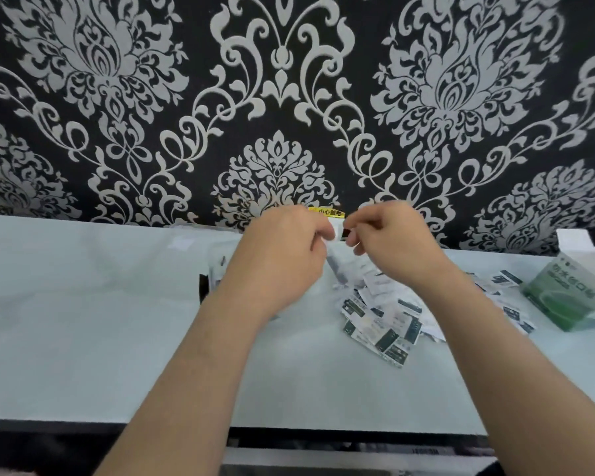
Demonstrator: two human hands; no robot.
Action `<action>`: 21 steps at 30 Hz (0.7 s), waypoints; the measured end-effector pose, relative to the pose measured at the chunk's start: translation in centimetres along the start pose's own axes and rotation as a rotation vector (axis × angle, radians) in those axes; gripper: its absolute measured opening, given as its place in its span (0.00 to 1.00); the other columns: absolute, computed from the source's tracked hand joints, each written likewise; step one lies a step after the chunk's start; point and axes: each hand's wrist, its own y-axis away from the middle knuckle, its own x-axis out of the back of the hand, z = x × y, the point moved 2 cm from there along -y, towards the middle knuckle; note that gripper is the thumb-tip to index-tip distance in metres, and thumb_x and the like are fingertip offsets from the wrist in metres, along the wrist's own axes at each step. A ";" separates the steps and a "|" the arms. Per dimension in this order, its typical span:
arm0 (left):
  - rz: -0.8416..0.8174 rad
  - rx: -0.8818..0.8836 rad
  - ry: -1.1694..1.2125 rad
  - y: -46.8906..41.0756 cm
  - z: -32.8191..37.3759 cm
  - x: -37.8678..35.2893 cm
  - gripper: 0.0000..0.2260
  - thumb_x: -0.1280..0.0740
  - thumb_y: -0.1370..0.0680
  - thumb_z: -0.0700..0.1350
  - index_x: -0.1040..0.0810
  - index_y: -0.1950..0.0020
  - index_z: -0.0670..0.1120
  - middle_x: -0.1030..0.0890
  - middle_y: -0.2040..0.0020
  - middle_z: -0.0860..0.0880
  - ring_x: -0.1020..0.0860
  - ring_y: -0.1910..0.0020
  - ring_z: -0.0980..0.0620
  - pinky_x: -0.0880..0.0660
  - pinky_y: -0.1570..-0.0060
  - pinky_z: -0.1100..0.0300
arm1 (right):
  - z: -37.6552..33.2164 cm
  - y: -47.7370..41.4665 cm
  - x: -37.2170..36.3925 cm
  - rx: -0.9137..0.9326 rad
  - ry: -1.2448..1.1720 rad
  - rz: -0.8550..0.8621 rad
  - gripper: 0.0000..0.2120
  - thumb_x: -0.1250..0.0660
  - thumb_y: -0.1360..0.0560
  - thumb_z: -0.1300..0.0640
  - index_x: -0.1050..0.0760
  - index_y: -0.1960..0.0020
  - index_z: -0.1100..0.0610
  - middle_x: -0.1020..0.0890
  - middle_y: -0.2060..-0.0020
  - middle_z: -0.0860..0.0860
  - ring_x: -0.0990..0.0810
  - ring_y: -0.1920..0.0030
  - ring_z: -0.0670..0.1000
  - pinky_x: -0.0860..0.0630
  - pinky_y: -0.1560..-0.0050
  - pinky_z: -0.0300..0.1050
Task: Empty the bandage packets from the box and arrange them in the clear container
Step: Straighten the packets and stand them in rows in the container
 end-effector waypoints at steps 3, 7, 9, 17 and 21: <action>-0.204 -0.067 0.031 0.1 3.8 -4.4 0.14 0.39 0.23 0.41 0.19 0.41 0.53 0.18 0.43 0.51 0.22 0.45 0.50 0.25 0.44 0.53 | 4.4 0.7 2.7 -0.071 0.143 -0.032 0.14 0.40 0.23 0.64 0.19 0.44 0.54 0.18 0.50 0.47 0.22 0.61 0.46 0.26 0.60 0.40; -0.391 -0.175 -0.083 0.1 6.8 -10.0 0.13 0.38 0.23 0.40 0.23 0.39 0.46 0.22 0.42 0.46 0.26 0.40 0.45 0.26 0.43 0.49 | 10.1 2.1 3.8 -0.185 0.299 -0.216 0.19 0.36 0.24 0.60 0.27 0.33 0.52 0.22 0.39 0.52 0.24 0.49 0.49 0.32 0.49 0.38; -0.438 -0.197 -0.218 -0.2 8.0 -11.9 0.17 0.39 0.23 0.38 0.29 0.35 0.43 0.28 0.36 0.42 0.32 0.34 0.43 0.28 0.39 0.49 | 11.9 2.9 3.8 -0.196 0.344 -0.266 0.24 0.33 0.25 0.59 0.31 0.30 0.51 0.24 0.35 0.53 0.25 0.39 0.52 0.32 0.44 0.39; -0.523 -0.008 -0.419 -1.9 8.4 -15.9 0.17 0.40 0.24 0.34 0.33 0.36 0.40 0.23 0.43 0.39 0.24 0.44 0.38 0.30 0.54 0.52 | 14.5 4.0 4.2 -0.092 0.372 -0.403 0.39 0.27 0.29 0.56 0.43 0.24 0.48 0.33 0.31 0.53 0.34 0.31 0.54 0.35 0.34 0.46; -0.369 -0.013 -0.368 -2.2 8.5 -15.3 0.15 0.41 0.23 0.34 0.29 0.38 0.43 0.21 0.46 0.42 0.23 0.47 0.40 0.29 0.55 0.53 | 15.1 4.3 4.0 -0.107 0.363 -0.430 0.43 0.24 0.31 0.53 0.45 0.23 0.47 0.33 0.33 0.54 0.31 0.34 0.56 0.33 0.36 0.47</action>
